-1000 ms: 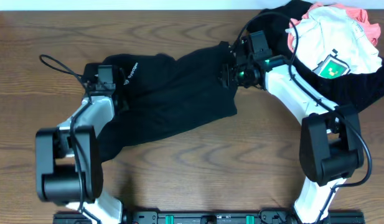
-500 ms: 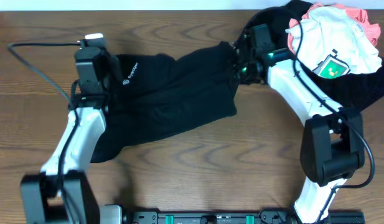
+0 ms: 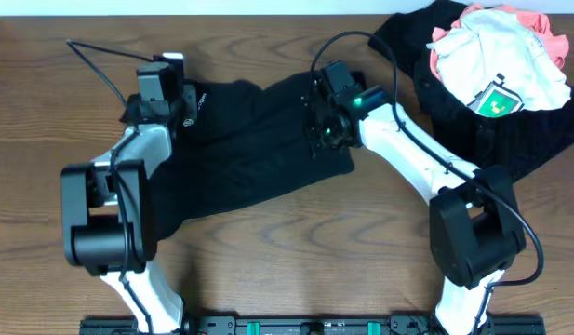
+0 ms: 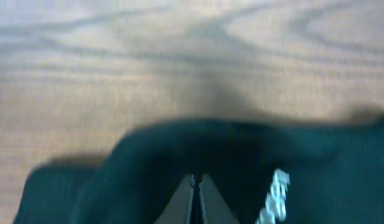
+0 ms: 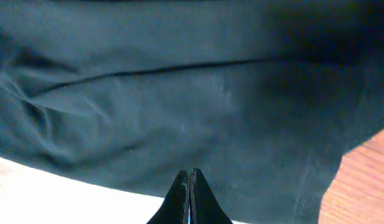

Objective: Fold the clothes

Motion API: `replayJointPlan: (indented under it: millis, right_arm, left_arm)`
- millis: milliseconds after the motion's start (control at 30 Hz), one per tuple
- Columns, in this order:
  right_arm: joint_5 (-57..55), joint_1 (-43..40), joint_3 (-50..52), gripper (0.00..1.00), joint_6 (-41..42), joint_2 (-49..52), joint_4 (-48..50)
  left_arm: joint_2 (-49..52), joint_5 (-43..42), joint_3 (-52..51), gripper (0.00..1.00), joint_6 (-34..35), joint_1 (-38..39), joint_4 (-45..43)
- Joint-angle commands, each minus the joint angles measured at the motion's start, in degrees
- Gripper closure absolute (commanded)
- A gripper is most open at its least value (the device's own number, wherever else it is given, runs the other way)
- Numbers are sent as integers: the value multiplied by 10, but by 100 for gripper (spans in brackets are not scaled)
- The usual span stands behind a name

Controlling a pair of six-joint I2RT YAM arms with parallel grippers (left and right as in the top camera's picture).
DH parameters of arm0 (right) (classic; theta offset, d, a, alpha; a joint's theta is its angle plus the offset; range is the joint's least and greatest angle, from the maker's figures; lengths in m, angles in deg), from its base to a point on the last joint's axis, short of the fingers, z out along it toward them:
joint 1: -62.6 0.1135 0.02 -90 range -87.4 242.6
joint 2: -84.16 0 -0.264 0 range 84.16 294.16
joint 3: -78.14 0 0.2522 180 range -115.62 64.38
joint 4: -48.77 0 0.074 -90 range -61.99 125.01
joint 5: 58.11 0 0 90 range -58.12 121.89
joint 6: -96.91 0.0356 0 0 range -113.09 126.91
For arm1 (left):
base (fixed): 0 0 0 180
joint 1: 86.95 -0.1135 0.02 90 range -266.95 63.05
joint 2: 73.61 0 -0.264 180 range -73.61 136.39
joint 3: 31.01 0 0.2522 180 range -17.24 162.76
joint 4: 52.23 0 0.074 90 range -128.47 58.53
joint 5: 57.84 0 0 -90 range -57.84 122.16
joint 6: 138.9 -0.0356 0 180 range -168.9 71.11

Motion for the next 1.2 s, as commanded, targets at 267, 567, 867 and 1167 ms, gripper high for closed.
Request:
replayJointPlan:
  millis: [267, 567, 867, 1167]
  right_arm:
    - [-35, 9, 38, 99, -10, -16, -1]
    - [-39, 10, 57, 99, -25, 21, 22]
    - [-86, 10, 57, 99, -32, 85, -11]
    - [-130, -4, 57, 99, 0, 93, -109]
  left_arm:
    - [80, -5, 19, 94, -13, -7, -59]
    - [104, -5, 19, 94, -13, -16, -61]
    - [111, 0, 19, 94, -13, -23, -58]
    - [111, 31, 19, 94, -10, -57, -37]
